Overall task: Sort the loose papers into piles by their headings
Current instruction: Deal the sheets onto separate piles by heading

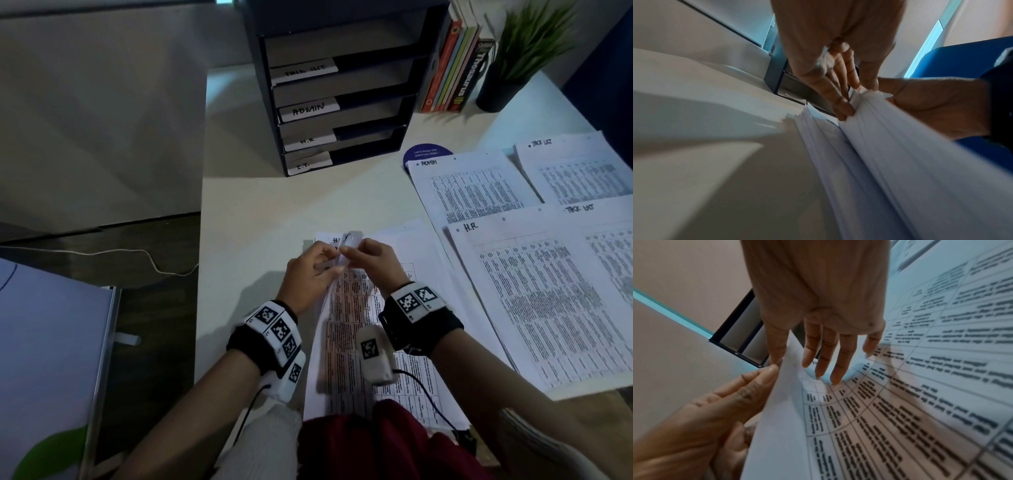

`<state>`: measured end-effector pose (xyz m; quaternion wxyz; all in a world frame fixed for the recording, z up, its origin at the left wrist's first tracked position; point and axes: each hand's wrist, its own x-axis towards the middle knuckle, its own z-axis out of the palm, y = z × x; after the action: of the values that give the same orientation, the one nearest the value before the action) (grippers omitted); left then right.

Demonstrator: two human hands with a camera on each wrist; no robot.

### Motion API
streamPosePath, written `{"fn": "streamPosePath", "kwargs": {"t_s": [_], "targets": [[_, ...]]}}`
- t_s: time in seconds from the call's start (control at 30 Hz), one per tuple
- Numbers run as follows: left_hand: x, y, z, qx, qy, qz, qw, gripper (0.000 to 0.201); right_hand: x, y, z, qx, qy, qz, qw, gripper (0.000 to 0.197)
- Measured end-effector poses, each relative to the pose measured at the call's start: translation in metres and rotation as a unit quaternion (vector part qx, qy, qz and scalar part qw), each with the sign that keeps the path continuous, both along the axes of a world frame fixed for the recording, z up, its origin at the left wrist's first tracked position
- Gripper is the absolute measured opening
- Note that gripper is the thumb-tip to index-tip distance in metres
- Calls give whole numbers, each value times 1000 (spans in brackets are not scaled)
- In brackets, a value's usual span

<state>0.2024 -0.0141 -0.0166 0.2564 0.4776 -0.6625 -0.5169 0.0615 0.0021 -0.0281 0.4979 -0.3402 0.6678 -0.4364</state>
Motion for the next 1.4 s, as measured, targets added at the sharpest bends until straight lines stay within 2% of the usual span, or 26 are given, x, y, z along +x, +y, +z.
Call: {"fn": "streamPosePath", "kwargs": {"t_s": [0.03, 0.1, 0.2, 0.27, 0.33, 0.4, 0.47, 0.5, 0.57, 0.63, 0.87, 1.0, 1.07, 1.17, 1.23, 1.3, 1.4], "targets": [[-1, -2, -1, 3, 0, 4, 1000, 23, -1, 1, -1, -4, -14, -9, 1000, 11], [-2, -5, -4, -7, -16, 9, 1000, 23, -2, 4, -4, -7, -37, -23, 999, 23], [-1, -8, -12, -13, -36, 34, 999, 17, -2, 6, -6, 4, -38, -31, 999, 16], [1, -10, -17, -2, -42, 46, 998, 17, -2, 7, -9, 8, -50, -44, 998, 21], [3, -11, -19, 16, -47, 45, 998, 24, -3, 8, -10, 2, -62, -62, 996, 22], [3, -9, -16, 28, -29, 54, 998, 39, -3, 7, -9, -2, -71, -68, 995, 28], [2, -6, -10, 12, -12, 59, 998, 49, -1, 5, -8, -5, -83, -67, 994, 29], [1, -5, -8, -5, -13, 47, 999, 45, 0, 4, -6, -8, -89, -65, 994, 30], [-1, -5, -3, -25, -20, 19, 999, 23, 3, 1, -3, -7, -94, -65, 993, 30], [-2, -5, 1, -8, -7, 23, 1000, 12, 4, 0, -2, -9, -91, -62, 994, 33], [-3, -8, 3, 25, 1, 39, 999, 17, 2, 0, -5, -19, -102, -47, 993, 27], [-2, -8, 4, 53, 15, 45, 997, 15, 2, 0, -6, -21, -95, -47, 994, 47], [-2, -9, 4, 66, 20, 62, 996, 9, 1, 2, -7, -21, -89, -45, 995, 33], [-1, -13, -2, 64, -15, 85, 994, 10, -1, 7, -9, -19, -57, -34, 998, 11], [3, -17, -11, 74, -30, 93, 992, 12, -7, 11, -12, -20, -22, -62, 998, 22], [5, -18, -16, 97, -24, 91, 991, 13, -12, 16, -12, -34, -27, -99, 994, 29], [6, -17, -18, 110, -17, 56, 992, 21, -15, 19, -2, -29, -16, -98, 995, 14]]}}
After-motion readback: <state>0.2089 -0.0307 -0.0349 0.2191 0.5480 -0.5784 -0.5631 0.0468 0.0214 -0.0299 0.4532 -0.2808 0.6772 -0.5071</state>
